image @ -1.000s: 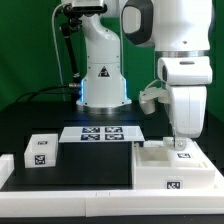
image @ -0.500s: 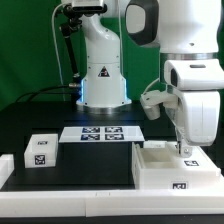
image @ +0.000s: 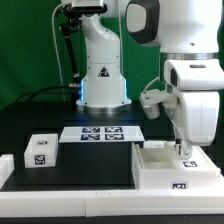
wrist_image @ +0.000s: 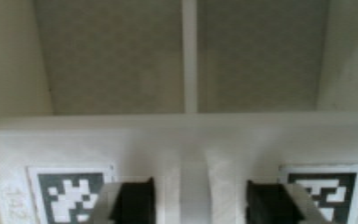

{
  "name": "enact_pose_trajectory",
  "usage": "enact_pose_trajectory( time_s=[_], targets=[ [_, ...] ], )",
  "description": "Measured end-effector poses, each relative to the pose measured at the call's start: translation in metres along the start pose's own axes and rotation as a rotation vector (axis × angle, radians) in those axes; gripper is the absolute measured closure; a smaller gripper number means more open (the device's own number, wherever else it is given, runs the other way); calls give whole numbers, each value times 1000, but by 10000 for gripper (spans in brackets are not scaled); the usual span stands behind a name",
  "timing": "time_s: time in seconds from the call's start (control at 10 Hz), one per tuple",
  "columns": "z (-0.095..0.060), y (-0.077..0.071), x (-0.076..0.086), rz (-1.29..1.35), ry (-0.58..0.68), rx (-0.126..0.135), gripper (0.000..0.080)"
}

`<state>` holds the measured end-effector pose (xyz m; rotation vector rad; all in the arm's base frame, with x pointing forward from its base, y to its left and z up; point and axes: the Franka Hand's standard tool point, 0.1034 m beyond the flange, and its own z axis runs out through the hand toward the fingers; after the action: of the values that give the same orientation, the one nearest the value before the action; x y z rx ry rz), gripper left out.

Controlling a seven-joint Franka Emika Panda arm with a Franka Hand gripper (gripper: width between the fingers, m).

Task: Assemble cabinet

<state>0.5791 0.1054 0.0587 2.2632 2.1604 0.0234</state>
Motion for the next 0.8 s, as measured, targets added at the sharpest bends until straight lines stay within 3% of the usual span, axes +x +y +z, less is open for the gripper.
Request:
enact_pose_trajectory(
  time_s=[0.1,0.2,0.3,0.4,0.5,0.8],
  targets=[
    [-3,0,-4,4,-2,-4,375],
    [-6,0,-6,6,-5,-7,240],
    [-14,-2,-9,7,-10,-14,240],
    [-22,-7,-12,7,-18,-19,61],
    [-29,-13,-13,17,-21,-28,18],
    [-47,-44,-11,37,-21,-64,3]
  ],
)
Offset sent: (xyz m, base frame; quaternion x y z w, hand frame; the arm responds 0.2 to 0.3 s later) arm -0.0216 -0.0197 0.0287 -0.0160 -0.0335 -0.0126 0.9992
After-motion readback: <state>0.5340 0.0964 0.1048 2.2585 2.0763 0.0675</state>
